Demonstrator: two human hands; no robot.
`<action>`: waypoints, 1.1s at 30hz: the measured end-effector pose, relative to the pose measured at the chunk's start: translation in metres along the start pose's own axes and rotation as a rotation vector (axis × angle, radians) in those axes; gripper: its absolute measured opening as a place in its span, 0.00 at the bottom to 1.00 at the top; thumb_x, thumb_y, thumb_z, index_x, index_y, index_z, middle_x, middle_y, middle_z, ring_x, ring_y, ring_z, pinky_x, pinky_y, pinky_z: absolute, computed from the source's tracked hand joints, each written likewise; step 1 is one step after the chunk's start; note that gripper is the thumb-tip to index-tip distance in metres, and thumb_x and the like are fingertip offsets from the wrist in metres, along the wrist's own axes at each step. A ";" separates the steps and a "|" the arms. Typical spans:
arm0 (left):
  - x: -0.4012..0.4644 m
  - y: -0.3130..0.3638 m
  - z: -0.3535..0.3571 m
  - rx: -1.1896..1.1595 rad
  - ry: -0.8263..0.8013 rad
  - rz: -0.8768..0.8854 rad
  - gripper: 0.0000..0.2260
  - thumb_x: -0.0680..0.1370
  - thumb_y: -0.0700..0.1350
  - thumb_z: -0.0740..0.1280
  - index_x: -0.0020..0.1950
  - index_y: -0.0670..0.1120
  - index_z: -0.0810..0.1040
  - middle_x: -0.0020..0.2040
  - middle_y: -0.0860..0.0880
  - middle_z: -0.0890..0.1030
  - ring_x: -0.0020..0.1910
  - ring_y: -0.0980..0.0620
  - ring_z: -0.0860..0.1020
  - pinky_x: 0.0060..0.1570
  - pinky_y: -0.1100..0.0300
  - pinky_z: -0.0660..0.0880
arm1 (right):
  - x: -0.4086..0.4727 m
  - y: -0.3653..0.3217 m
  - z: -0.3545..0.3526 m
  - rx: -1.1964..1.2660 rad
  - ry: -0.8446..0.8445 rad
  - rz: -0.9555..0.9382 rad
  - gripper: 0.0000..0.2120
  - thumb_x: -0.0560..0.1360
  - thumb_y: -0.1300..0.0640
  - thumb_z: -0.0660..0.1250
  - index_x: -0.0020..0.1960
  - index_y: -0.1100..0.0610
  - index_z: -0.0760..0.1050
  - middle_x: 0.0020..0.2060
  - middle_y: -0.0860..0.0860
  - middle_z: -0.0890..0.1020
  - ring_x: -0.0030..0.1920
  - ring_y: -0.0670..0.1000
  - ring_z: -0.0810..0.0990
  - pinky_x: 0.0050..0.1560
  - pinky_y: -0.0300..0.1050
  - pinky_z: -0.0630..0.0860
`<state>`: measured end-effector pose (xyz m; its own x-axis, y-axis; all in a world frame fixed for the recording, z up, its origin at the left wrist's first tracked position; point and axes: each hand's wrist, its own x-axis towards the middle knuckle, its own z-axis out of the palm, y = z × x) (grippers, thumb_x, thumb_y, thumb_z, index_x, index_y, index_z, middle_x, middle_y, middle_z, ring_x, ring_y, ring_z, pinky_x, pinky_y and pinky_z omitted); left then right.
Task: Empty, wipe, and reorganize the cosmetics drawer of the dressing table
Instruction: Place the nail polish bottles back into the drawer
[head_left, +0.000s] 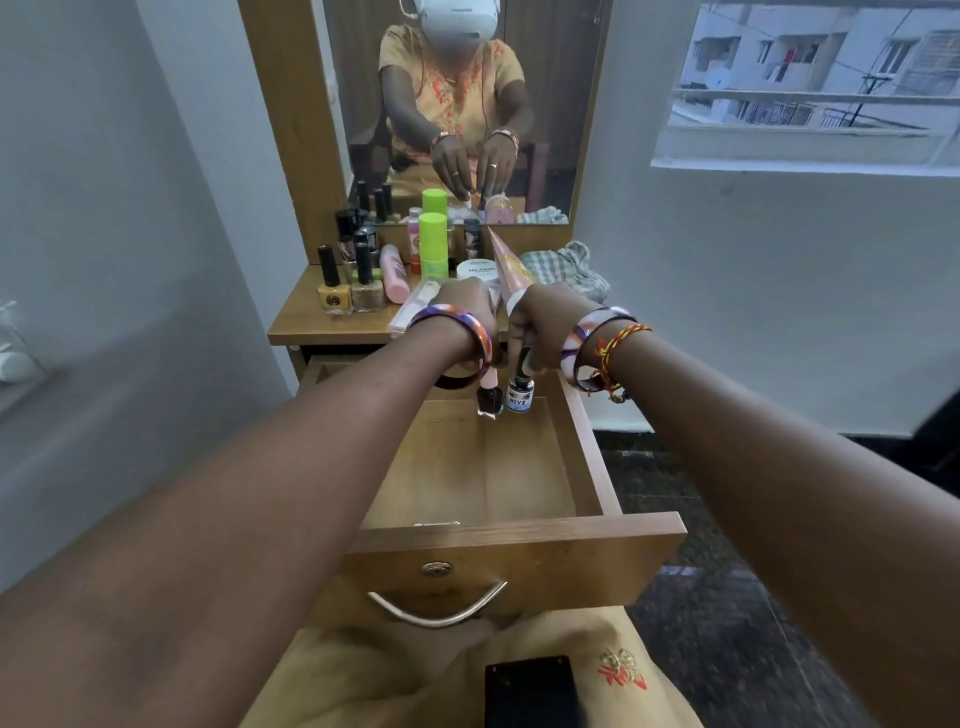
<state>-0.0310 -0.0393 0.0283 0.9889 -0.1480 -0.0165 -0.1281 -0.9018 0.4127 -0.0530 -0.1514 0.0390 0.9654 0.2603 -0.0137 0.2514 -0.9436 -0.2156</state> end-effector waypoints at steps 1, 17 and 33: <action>0.002 0.000 0.006 0.002 -0.006 0.006 0.09 0.69 0.41 0.74 0.47 0.41 0.82 0.49 0.43 0.83 0.50 0.45 0.81 0.53 0.55 0.78 | 0.000 0.003 0.004 0.001 0.011 0.004 0.13 0.69 0.69 0.68 0.53 0.67 0.78 0.38 0.54 0.76 0.38 0.51 0.73 0.36 0.38 0.70; 0.016 -0.010 0.099 0.011 0.039 -0.019 0.04 0.73 0.39 0.68 0.42 0.41 0.83 0.46 0.41 0.84 0.48 0.42 0.82 0.50 0.52 0.80 | -0.003 0.033 0.059 -0.070 0.038 0.152 0.08 0.75 0.59 0.64 0.53 0.58 0.76 0.49 0.55 0.79 0.40 0.53 0.72 0.42 0.44 0.70; 0.020 -0.011 0.121 -0.265 0.046 -0.211 0.06 0.75 0.37 0.63 0.44 0.39 0.79 0.41 0.41 0.79 0.38 0.46 0.73 0.37 0.62 0.66 | 0.002 0.053 0.080 -0.093 0.165 0.155 0.11 0.77 0.61 0.58 0.55 0.61 0.75 0.49 0.59 0.81 0.52 0.61 0.77 0.43 0.45 0.66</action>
<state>-0.0189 -0.0817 -0.0865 0.9946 0.0545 -0.0885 0.0981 -0.7728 0.6270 -0.0431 -0.1847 -0.0504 0.9893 0.0808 0.1215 0.0969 -0.9864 -0.1328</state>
